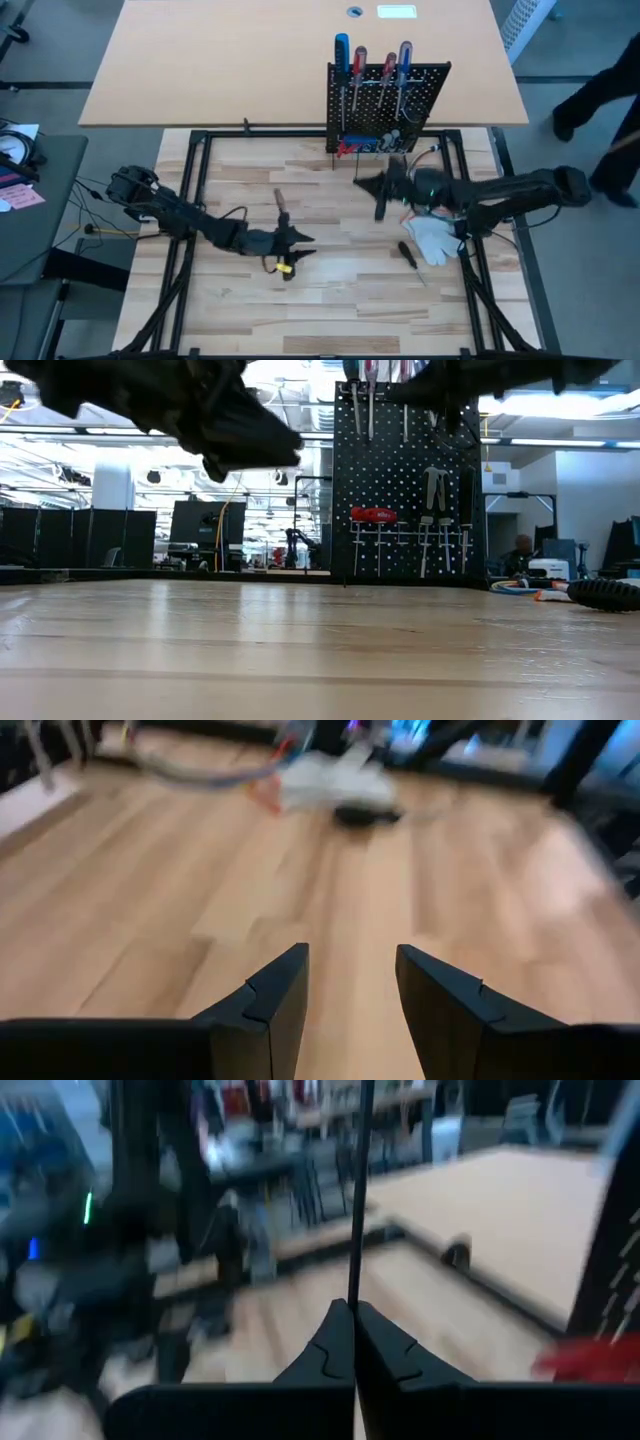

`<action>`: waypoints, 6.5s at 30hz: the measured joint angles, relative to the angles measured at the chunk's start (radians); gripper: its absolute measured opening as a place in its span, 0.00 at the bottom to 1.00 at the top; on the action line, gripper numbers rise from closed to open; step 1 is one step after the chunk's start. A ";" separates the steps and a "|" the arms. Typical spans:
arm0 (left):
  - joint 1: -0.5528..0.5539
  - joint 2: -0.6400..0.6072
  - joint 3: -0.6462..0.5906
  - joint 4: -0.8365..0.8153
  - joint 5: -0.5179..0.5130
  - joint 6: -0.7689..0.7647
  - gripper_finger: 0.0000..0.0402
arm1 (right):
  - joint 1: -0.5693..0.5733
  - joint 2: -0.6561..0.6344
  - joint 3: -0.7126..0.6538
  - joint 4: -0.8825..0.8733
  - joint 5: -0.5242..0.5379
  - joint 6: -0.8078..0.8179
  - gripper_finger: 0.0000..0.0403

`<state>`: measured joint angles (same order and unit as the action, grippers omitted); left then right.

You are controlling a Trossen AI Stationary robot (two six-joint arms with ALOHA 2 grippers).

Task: Hang tools onto peg board
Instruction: Hang the blue pick tool on the peg board, then hang the black screwdriver on the pegboard

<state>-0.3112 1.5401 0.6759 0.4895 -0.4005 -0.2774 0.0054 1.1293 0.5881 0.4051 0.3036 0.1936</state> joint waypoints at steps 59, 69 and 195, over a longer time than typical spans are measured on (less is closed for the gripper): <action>-0.088 -0.001 -0.079 0.212 -0.104 0.030 0.36 | -0.654 0.100 0.391 -0.431 -0.485 0.119 0.02; -0.088 -0.001 -0.079 0.209 -0.104 0.027 0.36 | -0.636 0.086 0.391 -0.528 -0.481 0.027 0.32; -0.101 0.215 -0.032 0.630 -0.073 0.293 0.36 | 0.540 0.149 -0.370 0.606 0.495 -0.053 0.26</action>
<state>-0.4118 1.7547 0.6443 1.1197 -0.4738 0.0154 0.5451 1.2784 0.2176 1.0111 0.7987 0.1409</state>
